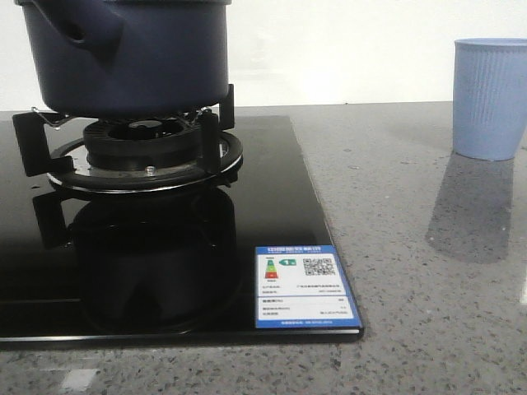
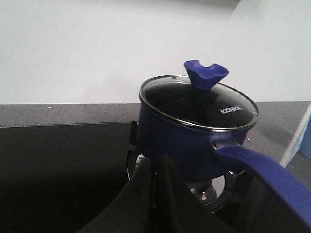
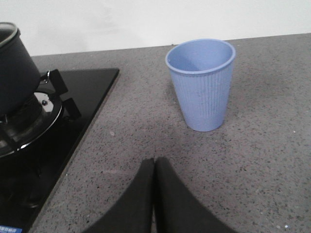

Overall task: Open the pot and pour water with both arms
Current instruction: 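Grasp the blue lid knob with left gripper and lift the lid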

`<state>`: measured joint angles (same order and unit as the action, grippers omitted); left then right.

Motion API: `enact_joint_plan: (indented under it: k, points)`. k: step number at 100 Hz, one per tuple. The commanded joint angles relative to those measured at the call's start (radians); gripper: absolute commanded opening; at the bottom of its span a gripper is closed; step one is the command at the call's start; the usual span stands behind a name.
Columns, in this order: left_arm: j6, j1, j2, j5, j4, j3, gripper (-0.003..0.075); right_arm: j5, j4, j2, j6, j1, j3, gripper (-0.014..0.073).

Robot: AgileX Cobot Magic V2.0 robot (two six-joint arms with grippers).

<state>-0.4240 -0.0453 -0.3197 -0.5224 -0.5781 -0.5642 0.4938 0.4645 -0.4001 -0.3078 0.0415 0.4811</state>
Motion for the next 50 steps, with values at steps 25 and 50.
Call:
enact_joint_plan:
  k: [25, 50]
  points:
    - [-0.186, -0.041, -0.103, 0.067, -0.287, -0.043, 0.0296, -0.05, 0.016, -0.059, -0.031, 0.043, 0.046, 0.047]
    - [-0.548, -0.041, -0.209, 0.049, -0.643, -0.043, 0.0412, -0.047, 0.017, -0.059, -0.031, 0.043, 0.046, 0.057]
